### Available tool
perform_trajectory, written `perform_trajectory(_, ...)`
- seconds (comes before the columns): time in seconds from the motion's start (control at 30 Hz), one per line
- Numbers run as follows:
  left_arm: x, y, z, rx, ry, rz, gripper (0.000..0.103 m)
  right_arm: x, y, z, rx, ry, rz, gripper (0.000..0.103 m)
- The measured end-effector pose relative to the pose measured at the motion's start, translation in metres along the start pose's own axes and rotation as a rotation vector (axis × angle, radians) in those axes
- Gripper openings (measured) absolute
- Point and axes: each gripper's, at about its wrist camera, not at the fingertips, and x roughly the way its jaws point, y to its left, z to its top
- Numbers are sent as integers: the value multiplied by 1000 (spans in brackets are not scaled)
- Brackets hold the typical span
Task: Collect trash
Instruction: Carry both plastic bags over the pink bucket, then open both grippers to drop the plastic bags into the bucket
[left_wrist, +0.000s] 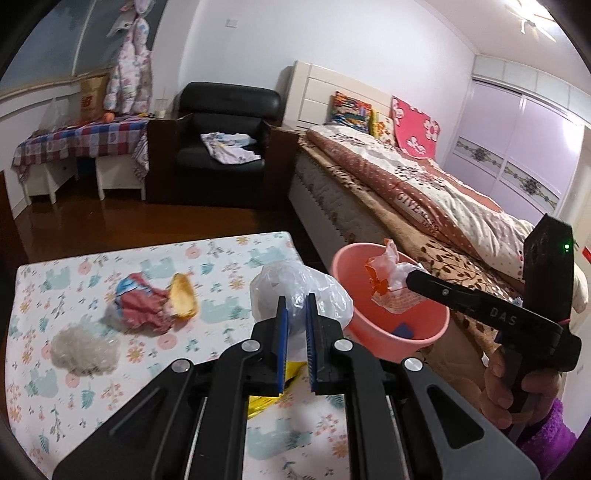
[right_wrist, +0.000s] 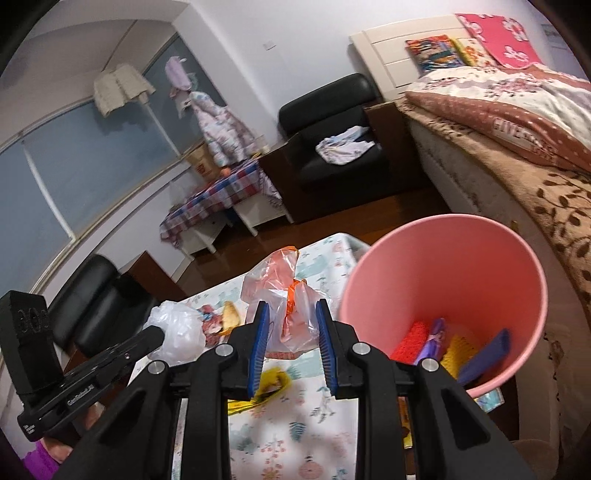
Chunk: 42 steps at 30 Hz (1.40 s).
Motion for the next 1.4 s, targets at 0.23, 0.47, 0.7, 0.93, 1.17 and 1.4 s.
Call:
perform_trajectory(0.23,17,-23,9,33,3,-40,8,-4,-24,5,38,-23,-48,25)
perform_trajectory(0.47,38,-54,17,85,9,-86,8,-6,-51,9,76,-35,-97,25)
perform_trajectory(0.7,68,-84,20,121,31,-126,8,-9,-84,9,122,-44,-143,25)
perform_trajectory(0.93,104,-109,16,162,77,-135,8,-8,-109,5,155,-40,-186,25)
perform_trajectory(1.17,128,-115,7,175,118,-116,8,-2,-123,1,175,-23,-212,26)
perform_trajectory(1.4,136,-115,3,180,130,-92,10,2,-128,-2,187,-20,-232,26)
